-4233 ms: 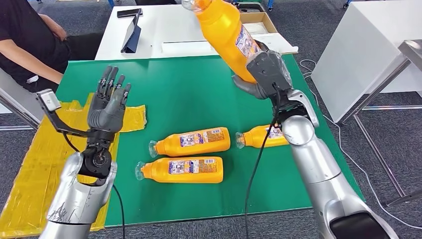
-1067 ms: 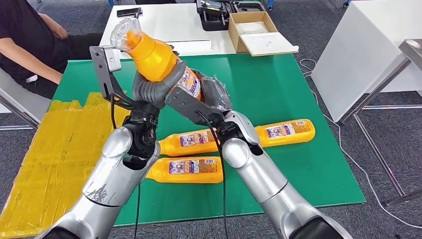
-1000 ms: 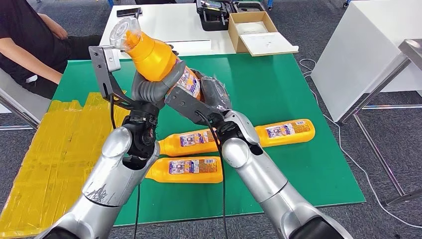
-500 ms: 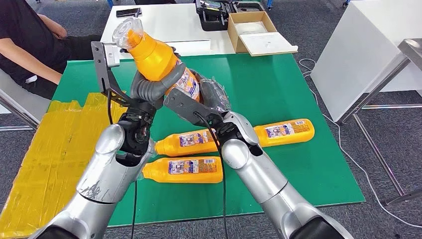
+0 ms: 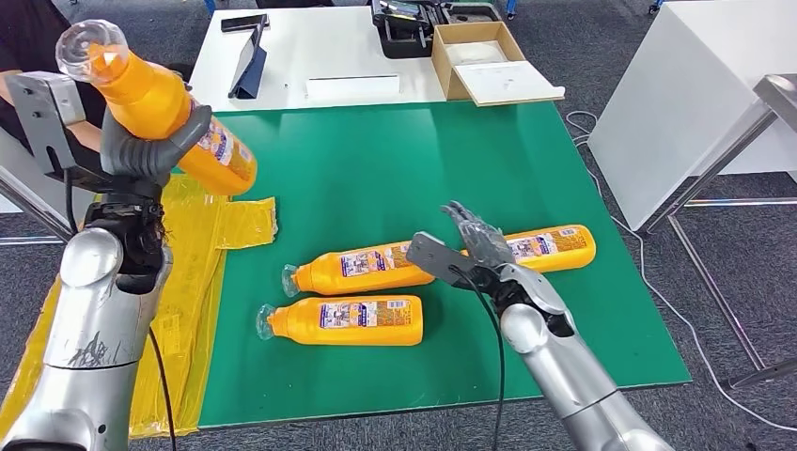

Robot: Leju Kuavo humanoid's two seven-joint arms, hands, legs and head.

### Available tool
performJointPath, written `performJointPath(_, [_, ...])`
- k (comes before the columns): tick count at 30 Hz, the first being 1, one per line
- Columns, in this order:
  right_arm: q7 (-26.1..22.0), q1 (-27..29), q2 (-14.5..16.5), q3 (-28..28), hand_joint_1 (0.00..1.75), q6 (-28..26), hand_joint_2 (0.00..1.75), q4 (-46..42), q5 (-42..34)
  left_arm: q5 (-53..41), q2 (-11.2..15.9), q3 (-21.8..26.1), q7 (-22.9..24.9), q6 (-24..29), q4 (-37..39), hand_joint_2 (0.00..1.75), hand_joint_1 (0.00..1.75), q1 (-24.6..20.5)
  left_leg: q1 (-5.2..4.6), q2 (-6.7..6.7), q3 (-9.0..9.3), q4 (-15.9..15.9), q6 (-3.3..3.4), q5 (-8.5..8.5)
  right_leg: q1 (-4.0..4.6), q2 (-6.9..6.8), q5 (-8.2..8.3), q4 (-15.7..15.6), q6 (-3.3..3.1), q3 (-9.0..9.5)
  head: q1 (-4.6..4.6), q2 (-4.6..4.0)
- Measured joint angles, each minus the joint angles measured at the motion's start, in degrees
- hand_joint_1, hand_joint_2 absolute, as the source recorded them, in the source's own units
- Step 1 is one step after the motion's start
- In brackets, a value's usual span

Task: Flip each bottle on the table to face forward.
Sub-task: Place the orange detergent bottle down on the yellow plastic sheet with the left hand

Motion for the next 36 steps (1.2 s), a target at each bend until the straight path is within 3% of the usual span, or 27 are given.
performJointPath(5, [-1.4,2.8,-3.5,-4.1,0.0,-0.7,0.0,-4.4,-1.6,-26.1,2.8,-0.1,2.2,-0.5,0.7,1.75,1.75,0.8,-0.05,-0.01,0.0,0.0,0.01,0.0,-0.04,0.0,0.0,0.0,0.0,0.0,-0.01,0.0])
performJointPath(11, [-2.9,4.5,-6.7,-7.4,0.0,-0.9,0.0,-9.8,-4.0,-43.4,5.5,-1.2,2.8,-4.3,5.9,1.75,1.75,3.2,-0.05,0.03,0.01,0.0,0.01,0.0,-0.09,0.01,0.0,0.0,0.0,-0.05,-0.01,0.0])
performJointPath(23, [-6.9,6.3,-10.4,-11.0,0.0,0.2,0.0,-16.8,-8.0,-65.1,9.0,-7.1,3.2,-2.3,22.6,1.75,1.75,5.2,-0.03,0.07,-0.01,0.0,0.0,-0.01,-0.1,0.02,0.0,0.0,0.0,-0.1,-0.01,0.0])
performJointPath(32, [-7.7,5.7,-10.8,-10.1,0.0,0.4,0.0,-17.3,-8.1,-73.0,9.7,-10.0,2.7,-0.3,33.9,1.75,1.7,4.3,-0.03,0.05,-0.01,0.0,0.0,0.0,-0.09,0.02,0.0,0.0,0.0,-0.06,-0.01,0.0])
performJointPath(33, [-7.7,5.6,-10.8,-9.9,0.0,0.5,0.0,-17.3,-7.9,-73.2,9.7,-10.2,2.4,-0.2,35.1,1.75,1.26,4.2,-0.03,0.05,-0.01,0.0,0.0,0.0,-0.09,0.01,0.0,0.0,0.0,-0.07,-0.01,0.0])
performJointPath(36, [-7.7,5.2,-10.7,-9.5,0.0,0.6,0.0,-17.3,-7.3,-73.0,9.7,-10.7,1.6,0.3,38.4,0.44,0.0,3.9,-0.03,0.05,-0.02,0.0,0.0,0.0,-0.09,0.01,0.0,0.0,0.0,-0.08,-0.01,0.0])
